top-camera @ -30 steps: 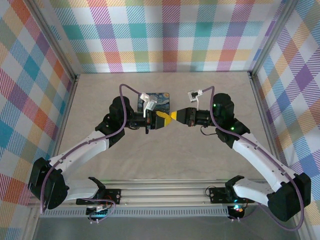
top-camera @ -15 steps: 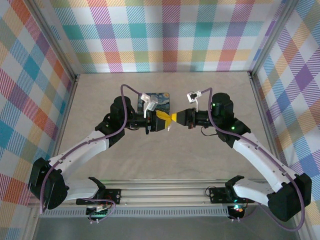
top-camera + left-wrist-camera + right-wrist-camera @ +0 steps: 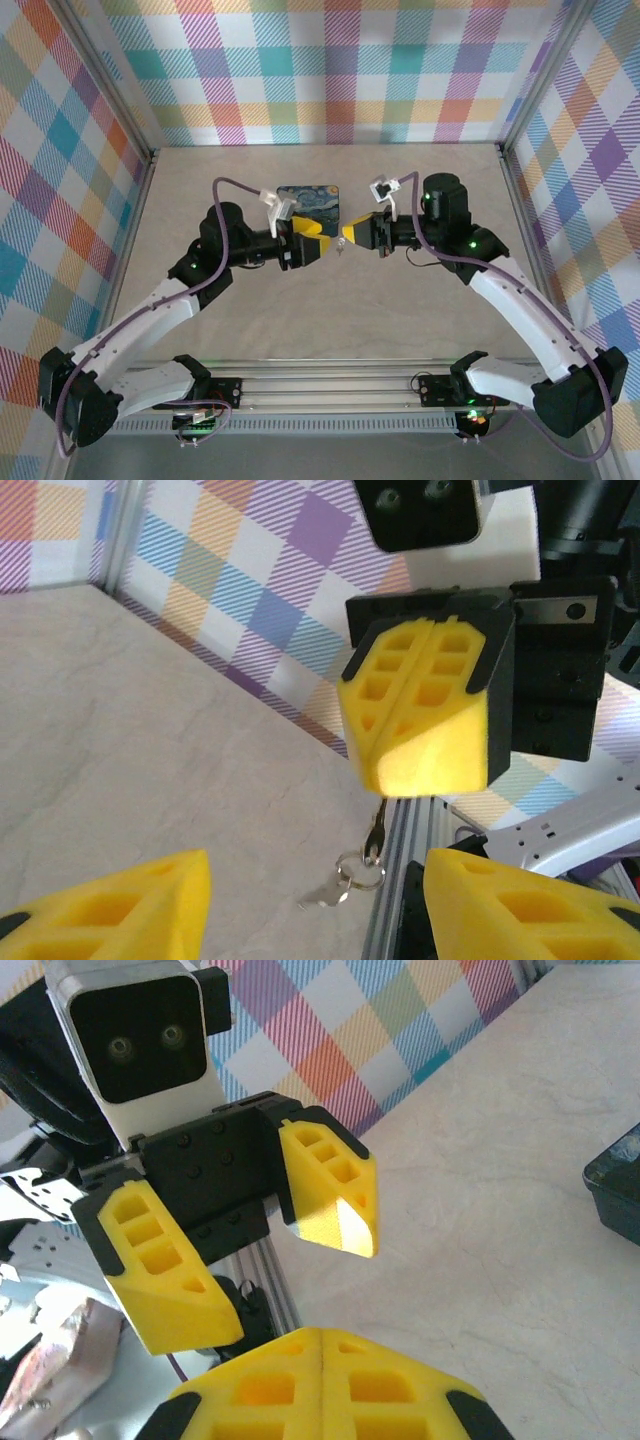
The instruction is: Unlock the padlock with the key
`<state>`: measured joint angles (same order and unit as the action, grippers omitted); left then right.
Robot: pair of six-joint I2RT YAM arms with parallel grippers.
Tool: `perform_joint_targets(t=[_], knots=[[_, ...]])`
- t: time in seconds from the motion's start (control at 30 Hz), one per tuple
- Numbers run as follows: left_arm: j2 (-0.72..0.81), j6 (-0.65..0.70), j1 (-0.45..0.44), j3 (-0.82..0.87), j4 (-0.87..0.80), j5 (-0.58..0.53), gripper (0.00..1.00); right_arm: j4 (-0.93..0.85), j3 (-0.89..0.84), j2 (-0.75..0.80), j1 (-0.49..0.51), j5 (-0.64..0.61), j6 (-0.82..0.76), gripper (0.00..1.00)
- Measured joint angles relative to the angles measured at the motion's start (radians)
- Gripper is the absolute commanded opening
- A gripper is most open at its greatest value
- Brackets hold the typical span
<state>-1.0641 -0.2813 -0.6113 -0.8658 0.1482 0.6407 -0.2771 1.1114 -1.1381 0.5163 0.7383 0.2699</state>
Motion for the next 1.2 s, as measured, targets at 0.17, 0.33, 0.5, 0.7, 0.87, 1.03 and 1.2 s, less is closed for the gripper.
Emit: perform_joint_targets(t=[0.17, 0.33, 0.5, 0.7, 0.87, 1.03, 1.2], knots=[[0.057, -0.062, 0.002, 0.090, 0.035, 0.027, 0.57, -0.040, 0.030, -0.056, 0.000, 0.060, -0.087, 0.00], [0.029, -0.177, 0.002, 0.146, 0.187, 0.108, 0.52, -0.045, 0.045, -0.084, 0.000, 0.122, -0.131, 0.00], [-0.025, -0.272, 0.002, 0.166, 0.322, 0.143, 0.46, -0.038, 0.046, -0.092, 0.000, 0.171, -0.137, 0.00], [-0.049, -0.315, 0.005, 0.171, 0.411, 0.169, 0.42, -0.023, 0.050, -0.100, 0.000, 0.201, -0.136, 0.00], [-0.070, -0.333, 0.005, 0.171, 0.438, 0.182, 0.41, -0.009, 0.050, -0.100, 0.000, 0.209, -0.130, 0.00], [-0.080, -0.333, 0.005, 0.171, 0.449, 0.191, 0.39, -0.008, 0.050, -0.100, 0.000, 0.209, -0.129, 0.00], [-0.089, -0.334, 0.005, 0.171, 0.458, 0.205, 0.38, -0.007, 0.050, -0.100, 0.000, 0.210, -0.125, 0.00]])
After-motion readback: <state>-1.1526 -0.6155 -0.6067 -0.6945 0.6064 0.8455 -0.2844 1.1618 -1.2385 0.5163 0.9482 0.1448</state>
